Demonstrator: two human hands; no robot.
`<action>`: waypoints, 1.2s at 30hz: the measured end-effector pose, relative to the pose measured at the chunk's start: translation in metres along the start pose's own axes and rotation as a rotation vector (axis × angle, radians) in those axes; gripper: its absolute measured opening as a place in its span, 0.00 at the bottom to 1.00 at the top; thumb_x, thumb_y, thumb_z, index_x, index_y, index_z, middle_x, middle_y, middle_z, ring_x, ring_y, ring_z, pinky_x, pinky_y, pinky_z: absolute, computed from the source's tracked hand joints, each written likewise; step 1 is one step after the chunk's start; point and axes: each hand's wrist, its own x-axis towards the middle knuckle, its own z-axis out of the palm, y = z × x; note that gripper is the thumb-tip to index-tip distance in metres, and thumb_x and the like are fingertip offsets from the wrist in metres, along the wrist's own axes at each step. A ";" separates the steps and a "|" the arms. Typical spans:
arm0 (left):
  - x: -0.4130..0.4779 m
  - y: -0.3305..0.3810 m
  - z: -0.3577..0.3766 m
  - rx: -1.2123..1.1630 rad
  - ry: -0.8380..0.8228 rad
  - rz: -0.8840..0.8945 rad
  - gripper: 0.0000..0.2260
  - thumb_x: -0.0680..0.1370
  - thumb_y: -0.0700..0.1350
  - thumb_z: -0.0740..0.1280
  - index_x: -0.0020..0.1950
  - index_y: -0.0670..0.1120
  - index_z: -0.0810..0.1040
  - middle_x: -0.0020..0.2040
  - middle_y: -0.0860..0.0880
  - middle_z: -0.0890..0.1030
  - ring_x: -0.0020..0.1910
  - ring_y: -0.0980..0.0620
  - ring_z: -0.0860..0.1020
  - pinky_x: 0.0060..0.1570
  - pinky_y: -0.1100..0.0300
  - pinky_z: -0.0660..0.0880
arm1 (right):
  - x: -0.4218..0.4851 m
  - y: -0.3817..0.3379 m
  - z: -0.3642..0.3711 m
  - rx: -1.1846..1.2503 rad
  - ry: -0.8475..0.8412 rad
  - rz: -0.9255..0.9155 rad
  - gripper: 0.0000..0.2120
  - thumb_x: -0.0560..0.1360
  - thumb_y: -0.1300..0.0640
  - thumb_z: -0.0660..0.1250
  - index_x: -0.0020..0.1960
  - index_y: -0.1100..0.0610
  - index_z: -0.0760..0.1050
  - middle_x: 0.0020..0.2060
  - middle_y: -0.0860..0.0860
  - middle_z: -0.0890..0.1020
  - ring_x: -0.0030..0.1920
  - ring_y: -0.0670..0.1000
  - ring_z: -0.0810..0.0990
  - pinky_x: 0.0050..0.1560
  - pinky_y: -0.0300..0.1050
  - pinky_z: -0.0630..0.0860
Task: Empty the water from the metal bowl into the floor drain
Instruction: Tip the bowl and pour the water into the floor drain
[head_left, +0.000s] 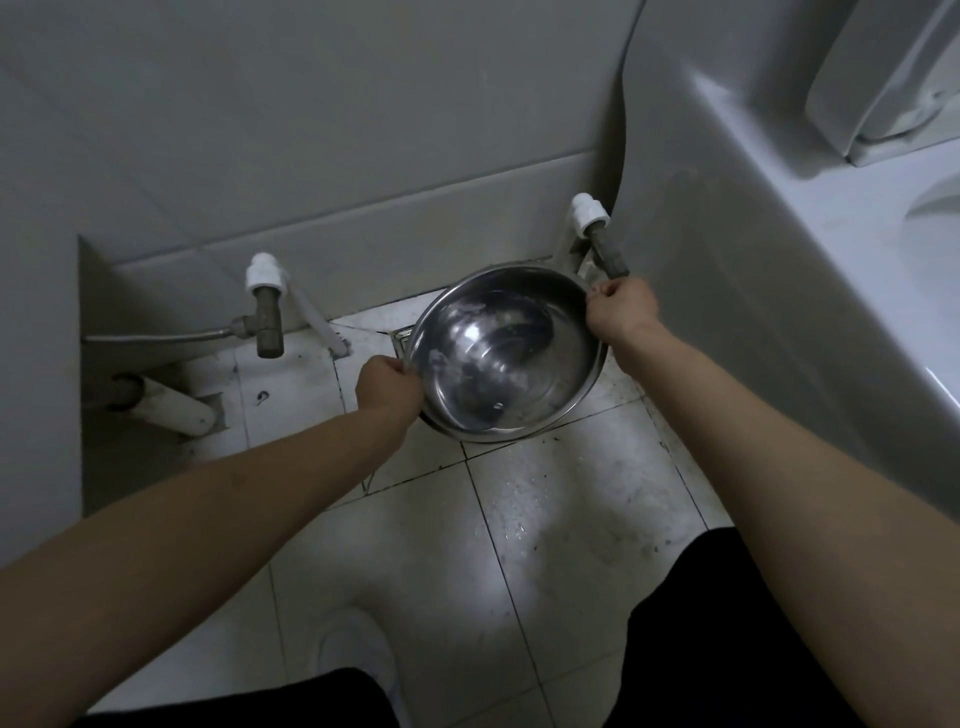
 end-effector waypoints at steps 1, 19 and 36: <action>0.001 0.000 0.000 0.002 0.004 0.001 0.07 0.78 0.41 0.67 0.50 0.38 0.80 0.45 0.43 0.81 0.46 0.46 0.80 0.48 0.52 0.81 | 0.001 0.000 0.001 -0.002 0.003 0.001 0.10 0.83 0.58 0.62 0.58 0.62 0.78 0.49 0.56 0.76 0.50 0.53 0.75 0.51 0.40 0.68; 0.006 -0.005 -0.002 0.040 -0.018 -0.038 0.10 0.77 0.40 0.67 0.56 0.37 0.77 0.53 0.37 0.80 0.52 0.40 0.79 0.45 0.52 0.77 | -0.001 -0.006 0.008 0.025 -0.004 0.005 0.02 0.82 0.62 0.61 0.50 0.60 0.70 0.48 0.57 0.75 0.50 0.54 0.73 0.53 0.43 0.69; 0.003 -0.011 0.002 0.073 -0.024 -0.033 0.04 0.78 0.41 0.68 0.48 0.40 0.77 0.42 0.46 0.79 0.40 0.50 0.76 0.39 0.58 0.73 | 0.001 -0.008 0.009 0.011 -0.023 0.041 0.13 0.82 0.59 0.62 0.62 0.66 0.77 0.51 0.57 0.77 0.51 0.55 0.75 0.54 0.42 0.69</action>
